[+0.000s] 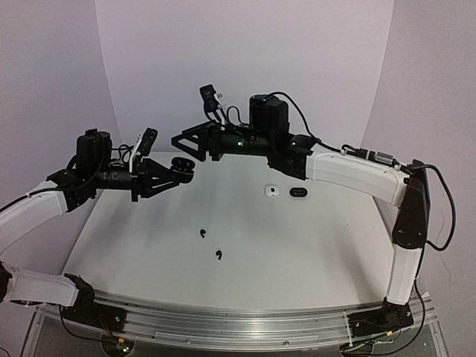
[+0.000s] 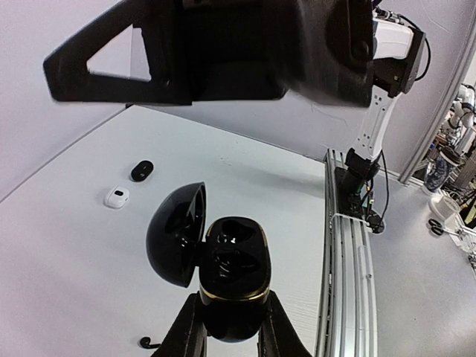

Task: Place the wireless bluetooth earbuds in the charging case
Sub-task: Pick up the right earbud from the center of the board.

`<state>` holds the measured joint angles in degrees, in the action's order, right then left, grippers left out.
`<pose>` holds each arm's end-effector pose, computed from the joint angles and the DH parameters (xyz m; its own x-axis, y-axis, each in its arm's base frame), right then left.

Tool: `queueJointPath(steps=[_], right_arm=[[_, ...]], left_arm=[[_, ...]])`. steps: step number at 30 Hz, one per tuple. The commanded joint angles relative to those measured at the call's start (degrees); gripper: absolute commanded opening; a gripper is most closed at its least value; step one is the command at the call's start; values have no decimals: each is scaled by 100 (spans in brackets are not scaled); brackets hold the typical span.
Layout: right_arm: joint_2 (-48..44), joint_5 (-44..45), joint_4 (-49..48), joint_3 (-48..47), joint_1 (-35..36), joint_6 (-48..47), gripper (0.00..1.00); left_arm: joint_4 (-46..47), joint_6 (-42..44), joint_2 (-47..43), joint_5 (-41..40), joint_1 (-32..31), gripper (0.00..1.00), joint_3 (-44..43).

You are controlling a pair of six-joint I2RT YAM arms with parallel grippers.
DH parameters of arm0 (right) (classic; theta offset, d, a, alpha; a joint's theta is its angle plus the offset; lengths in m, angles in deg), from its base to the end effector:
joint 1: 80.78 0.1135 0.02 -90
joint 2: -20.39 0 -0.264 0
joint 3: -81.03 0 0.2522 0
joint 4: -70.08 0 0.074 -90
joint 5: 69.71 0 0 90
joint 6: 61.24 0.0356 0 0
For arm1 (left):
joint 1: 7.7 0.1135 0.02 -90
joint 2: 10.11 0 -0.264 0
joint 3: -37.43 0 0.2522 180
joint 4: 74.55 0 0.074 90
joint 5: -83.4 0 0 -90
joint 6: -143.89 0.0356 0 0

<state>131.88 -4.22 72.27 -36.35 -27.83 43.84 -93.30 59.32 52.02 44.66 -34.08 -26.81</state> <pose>0.2737 0.3870 0.3919 -0.2163 0.1064 -0.9705 -0.9521 0.1969 0.2338 0.2034 -0.1319 0.3286 -0.1657 0.1483 -0.9750 0.9676 0.2155 -0.1317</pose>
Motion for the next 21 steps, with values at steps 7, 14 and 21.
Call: queueJointPath(steps=[7, 14, 21], right_arm=[[-667, 3016, 3072, 54, -576, 2005, 56], [669, 3965, 6223, -1401, -84, 2478, 55], [2311, 3977, 7693, -2930, 471, 3106, 56]], left_arm=[[2081, -743, -1332, -2186, -166, 0, 1609], [2680, -709, -1822, -3376, -381, 0, 2347], [2871, -617, -2215, -3627, -382, 0, 2686]])
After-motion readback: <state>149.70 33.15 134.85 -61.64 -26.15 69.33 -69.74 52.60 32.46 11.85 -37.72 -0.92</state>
